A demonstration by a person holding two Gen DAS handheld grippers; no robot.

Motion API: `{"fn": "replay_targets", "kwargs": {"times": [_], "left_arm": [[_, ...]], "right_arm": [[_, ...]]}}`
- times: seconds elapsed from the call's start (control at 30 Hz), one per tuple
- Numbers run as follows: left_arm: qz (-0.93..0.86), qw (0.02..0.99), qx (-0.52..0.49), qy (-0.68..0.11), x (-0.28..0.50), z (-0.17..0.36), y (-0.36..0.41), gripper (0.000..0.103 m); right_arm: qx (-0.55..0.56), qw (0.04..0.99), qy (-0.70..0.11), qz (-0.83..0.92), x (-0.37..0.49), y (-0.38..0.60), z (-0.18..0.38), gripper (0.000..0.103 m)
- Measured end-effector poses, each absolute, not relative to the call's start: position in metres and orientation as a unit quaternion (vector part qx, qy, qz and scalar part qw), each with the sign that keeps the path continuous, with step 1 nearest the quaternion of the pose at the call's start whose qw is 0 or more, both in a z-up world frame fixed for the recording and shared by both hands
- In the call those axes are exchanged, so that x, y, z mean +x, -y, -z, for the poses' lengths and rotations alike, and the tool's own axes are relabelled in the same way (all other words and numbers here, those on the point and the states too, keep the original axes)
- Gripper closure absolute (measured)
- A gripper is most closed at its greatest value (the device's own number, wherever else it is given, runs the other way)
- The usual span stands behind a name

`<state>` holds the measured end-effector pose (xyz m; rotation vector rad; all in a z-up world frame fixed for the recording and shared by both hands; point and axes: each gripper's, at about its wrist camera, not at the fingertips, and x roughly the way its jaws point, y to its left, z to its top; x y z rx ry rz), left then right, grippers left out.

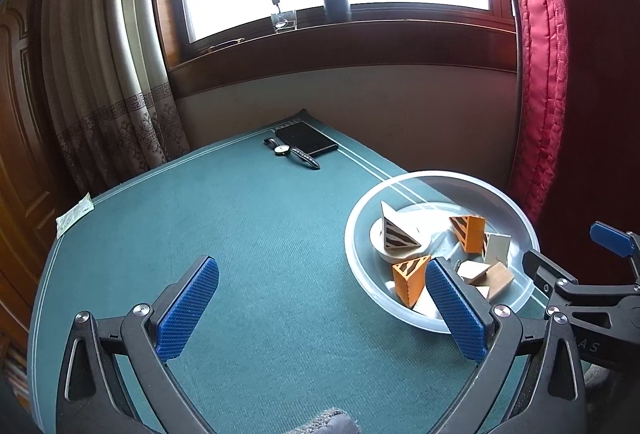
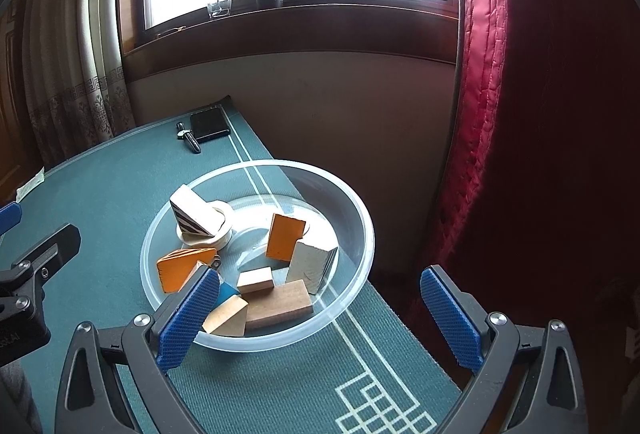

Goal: Organize rigid objects

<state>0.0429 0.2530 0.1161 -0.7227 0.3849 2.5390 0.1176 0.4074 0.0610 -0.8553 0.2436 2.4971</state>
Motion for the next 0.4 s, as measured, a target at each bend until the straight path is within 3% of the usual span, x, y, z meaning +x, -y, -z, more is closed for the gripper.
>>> {"fn": "replay_targets", "kwargs": {"times": [0.4], "left_arm": [[-0.918,0.238,-0.287,-0.133,0.0352,-0.1067,-0.2517,0.000]], "right_arm": [[-0.320,0.239,-0.093,-0.912,0.1145,-0.4073,-0.0556,0.001]]}}
